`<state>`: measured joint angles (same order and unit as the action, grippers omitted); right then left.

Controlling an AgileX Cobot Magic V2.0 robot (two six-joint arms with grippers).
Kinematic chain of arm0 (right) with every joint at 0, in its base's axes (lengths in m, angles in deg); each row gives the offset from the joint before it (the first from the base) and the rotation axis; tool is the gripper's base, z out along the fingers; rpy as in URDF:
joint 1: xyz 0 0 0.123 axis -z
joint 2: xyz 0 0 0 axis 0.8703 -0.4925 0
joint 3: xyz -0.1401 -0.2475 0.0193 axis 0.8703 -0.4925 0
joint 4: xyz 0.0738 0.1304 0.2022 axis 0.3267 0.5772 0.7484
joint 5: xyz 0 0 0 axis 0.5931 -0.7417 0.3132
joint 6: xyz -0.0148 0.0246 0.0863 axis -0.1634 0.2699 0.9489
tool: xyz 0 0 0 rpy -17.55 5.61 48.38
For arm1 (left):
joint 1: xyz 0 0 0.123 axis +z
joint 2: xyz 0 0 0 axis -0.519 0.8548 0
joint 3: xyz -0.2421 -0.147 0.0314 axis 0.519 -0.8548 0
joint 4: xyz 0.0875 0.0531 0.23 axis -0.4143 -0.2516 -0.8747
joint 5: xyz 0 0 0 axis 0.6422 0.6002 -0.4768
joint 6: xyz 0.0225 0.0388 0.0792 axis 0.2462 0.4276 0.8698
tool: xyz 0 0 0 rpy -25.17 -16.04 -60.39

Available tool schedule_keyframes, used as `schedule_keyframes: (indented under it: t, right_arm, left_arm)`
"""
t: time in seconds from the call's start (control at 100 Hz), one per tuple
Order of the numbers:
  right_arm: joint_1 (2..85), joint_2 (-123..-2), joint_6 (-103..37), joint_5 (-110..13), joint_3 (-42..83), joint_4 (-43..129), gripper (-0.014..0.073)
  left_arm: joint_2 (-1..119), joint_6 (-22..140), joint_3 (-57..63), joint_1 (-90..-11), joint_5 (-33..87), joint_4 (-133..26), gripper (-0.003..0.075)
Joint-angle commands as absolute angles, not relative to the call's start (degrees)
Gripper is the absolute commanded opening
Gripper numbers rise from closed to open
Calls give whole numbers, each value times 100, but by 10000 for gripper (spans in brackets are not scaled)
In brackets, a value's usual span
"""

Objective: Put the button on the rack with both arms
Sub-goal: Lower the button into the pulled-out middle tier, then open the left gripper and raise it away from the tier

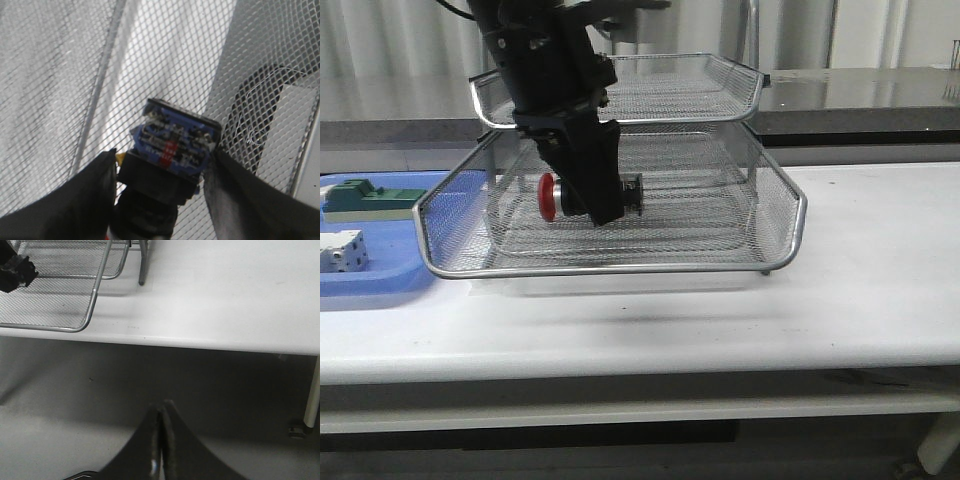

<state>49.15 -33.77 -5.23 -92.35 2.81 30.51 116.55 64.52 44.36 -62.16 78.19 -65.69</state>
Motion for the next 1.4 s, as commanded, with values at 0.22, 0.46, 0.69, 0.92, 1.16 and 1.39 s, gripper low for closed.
schedule_keyframes:
  t: [0.22, 0.46, 0.69, 0.92, 1.16, 1.39]
  right_arm:
    - [4894, -3390, -524, -8898, 446, 3004, -67]
    - [4894, -3390, -524, -8898, 446, 3004, -67]
    - [4894, -3390, -524, -8898, 446, 3004, -67]
    - [4894, -3390, -524, -8898, 446, 3004, -67]
    - [4894, -3390, -524, -8898, 446, 3004, -67]
    - [4894, -3390, -524, -8898, 446, 3004, -67]
  left_arm:
    - [11321, 6394, 4635, -6321, 7768, -6409, 506]
    - [11321, 6287, 4922, -6321, 8029, -6419, 542]
    - [11321, 6287, 4925, -6321, 8448, -6419, 600]
    - [11309, 6287, 4925, -6321, 8660, -6430, 601]
    - [11031, 6054, 4934, -6321, 8700, -6430, 601]
    - [10489, 5813, 4934, -6321, 8700, -6430, 601]
